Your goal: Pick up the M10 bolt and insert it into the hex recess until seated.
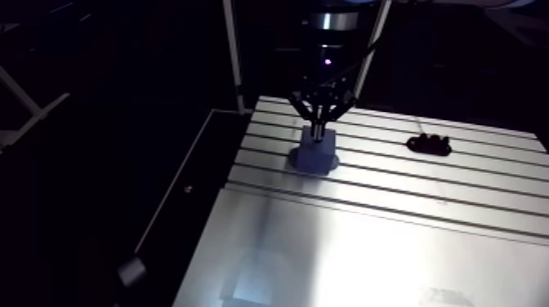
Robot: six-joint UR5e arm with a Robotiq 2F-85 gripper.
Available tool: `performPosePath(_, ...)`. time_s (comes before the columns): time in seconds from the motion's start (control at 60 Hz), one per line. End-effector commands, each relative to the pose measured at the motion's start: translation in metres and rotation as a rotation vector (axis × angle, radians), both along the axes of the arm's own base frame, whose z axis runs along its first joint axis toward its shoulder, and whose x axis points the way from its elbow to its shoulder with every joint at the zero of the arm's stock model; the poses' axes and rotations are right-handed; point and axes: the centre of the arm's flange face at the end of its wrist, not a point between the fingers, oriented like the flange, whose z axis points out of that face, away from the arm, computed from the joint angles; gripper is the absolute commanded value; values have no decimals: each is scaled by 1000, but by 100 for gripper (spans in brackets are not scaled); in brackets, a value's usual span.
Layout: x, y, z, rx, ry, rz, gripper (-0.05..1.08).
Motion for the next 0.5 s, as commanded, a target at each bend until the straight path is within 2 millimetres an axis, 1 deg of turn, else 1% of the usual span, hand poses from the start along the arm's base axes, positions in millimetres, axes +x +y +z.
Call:
performPosePath(0.017, 0, 0, -2, 0, 4, 0, 108)
performPosePath(0.5, 0, 0, -3, -1, 5, 0, 108)
